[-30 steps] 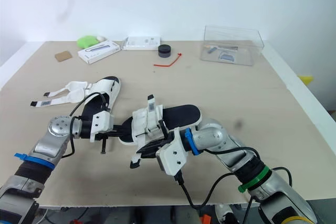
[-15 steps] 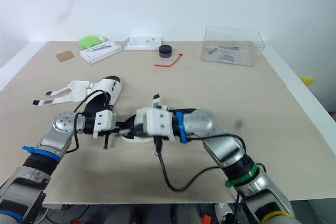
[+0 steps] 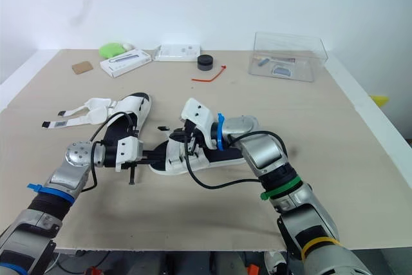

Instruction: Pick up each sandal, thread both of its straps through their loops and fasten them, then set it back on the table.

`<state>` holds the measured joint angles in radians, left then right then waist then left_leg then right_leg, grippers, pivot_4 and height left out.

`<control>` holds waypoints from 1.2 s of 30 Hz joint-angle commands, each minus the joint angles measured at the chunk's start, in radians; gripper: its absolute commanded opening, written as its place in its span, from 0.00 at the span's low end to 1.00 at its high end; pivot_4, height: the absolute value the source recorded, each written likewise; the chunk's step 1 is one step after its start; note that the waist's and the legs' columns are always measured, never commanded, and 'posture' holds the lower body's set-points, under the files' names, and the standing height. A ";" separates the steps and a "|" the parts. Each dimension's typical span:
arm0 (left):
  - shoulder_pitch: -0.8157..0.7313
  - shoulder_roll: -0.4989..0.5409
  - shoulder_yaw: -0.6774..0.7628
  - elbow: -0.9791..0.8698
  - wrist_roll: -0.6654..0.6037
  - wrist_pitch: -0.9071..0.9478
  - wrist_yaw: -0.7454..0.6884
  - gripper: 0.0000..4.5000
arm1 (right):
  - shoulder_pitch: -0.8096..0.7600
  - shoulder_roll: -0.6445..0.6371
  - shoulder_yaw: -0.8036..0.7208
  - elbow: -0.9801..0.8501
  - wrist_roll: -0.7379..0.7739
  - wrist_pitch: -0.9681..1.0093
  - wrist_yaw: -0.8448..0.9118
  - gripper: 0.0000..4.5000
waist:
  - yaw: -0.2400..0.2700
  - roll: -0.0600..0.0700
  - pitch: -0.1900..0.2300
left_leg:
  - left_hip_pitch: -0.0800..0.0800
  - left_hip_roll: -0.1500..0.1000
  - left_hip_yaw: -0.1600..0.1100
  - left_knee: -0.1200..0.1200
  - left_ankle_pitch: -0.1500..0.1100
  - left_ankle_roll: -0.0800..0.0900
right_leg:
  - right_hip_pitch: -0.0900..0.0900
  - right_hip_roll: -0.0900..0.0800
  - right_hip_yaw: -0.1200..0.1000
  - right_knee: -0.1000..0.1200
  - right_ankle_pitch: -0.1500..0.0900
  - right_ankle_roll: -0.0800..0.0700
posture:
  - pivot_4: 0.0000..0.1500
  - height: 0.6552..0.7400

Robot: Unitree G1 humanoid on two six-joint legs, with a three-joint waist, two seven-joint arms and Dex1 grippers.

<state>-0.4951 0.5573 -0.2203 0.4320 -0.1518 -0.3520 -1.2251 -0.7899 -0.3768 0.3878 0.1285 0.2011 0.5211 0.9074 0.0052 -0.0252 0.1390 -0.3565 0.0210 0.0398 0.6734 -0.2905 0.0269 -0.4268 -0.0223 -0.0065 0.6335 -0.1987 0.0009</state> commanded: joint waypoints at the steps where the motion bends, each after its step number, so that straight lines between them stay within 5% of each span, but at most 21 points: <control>1: 0.035 0.006 -0.026 0.022 0.046 0.032 0.001 0.00 | -0.045 0.001 -0.022 0.043 -0.041 -0.037 -0.011 0.01 | 0.000 0.000 0.000 | 0.000 0.000 0.000 0.000 0.000 0.000 | 0.000 0.000 0.000 0.000 0.000 0.000 | 1.00 1.00; 3: 0.038 0.006 -0.026 0.020 0.047 0.034 0.002 0.00 | -0.057 0.010 -0.028 0.072 -0.050 -0.036 -0.018 0.01 | 0.000 0.000 0.000 | 0.000 0.000 0.000 0.000 0.000 0.000 | 0.000 0.000 0.000 0.000 0.000 0.000 | 1.00 1.00; 6: 0.042 0.005 -0.025 0.015 0.045 0.039 0.004 0.00 | -0.067 0.015 -0.036 0.102 -0.065 -0.049 -0.025 0.20 | 0.000 0.000 0.000 | 0.000 0.000 0.000 0.000 0.000 0.000 | 0.000 0.000 0.000 0.000 0.000 0.000 | 1.00 1.00; 14: 0.049 0.011 -0.023 0.009 0.040 0.049 -0.001 0.00 | -0.091 0.012 -0.086 0.056 -0.086 -0.122 -0.039 0.99 | 0.000 0.000 0.000 | -0.001 0.000 -0.001 -0.001 0.000 0.000 | -0.001 0.000 0.000 0.000 0.002 -0.004 | 1.00 1.00; 21: 0.041 0.003 -0.025 0.020 0.044 0.047 -0.005 0.00 | -0.112 0.070 -0.135 -0.005 -0.035 -0.144 -0.033 0.99 | 0.000 0.002 0.001 | -0.003 0.000 -0.001 -0.001 0.000 0.000 | -0.003 0.000 0.000 0.000 0.001 -0.004 | 1.00 1.00; 30: 0.062 -0.010 0.000 -0.089 -0.045 0.190 -0.038 0.00 | -0.085 0.106 -0.100 0.068 -0.034 -0.122 0.034 0.07 | 0.000 0.002 0.001 | -0.004 0.000 -0.001 -0.001 0.000 0.000 | -0.003 -0.001 0.000 -0.001 0.002 -0.004 | 1.00 1.00; 31: 0.067 -0.007 0.001 -0.105 -0.051 0.206 -0.042 0.00 | -0.097 0.108 -0.087 0.110 -0.051 -0.111 0.035 0.01 | 0.000 0.002 0.001 | -0.004 0.000 -0.001 -0.001 0.000 0.000 | -0.003 -0.001 0.000 -0.001 0.001 -0.004 | 1.00 1.00; 36: 0.078 -0.004 0.006 -0.161 -0.049 0.238 -0.041 0.00 | -0.168 0.115 -0.033 0.299 -0.135 -0.165 0.056 0.01 | -0.001 0.002 0.001 | -0.013 -0.001 0.000 -0.001 -0.001 0.000 | -0.013 0.000 0.000 0.000 0.002 -0.005 | 1.00 1.00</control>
<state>-0.4394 0.5521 -0.1795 0.2832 -0.2156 -0.1323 -1.2486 -0.9137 -0.2666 0.3494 0.4116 0.0843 0.3884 0.9459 0.0041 -0.0231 0.1403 -0.3718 0.0205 0.0400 0.6727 -0.2913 0.0271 -0.4415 -0.0227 -0.0065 0.6335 -0.1970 -0.0036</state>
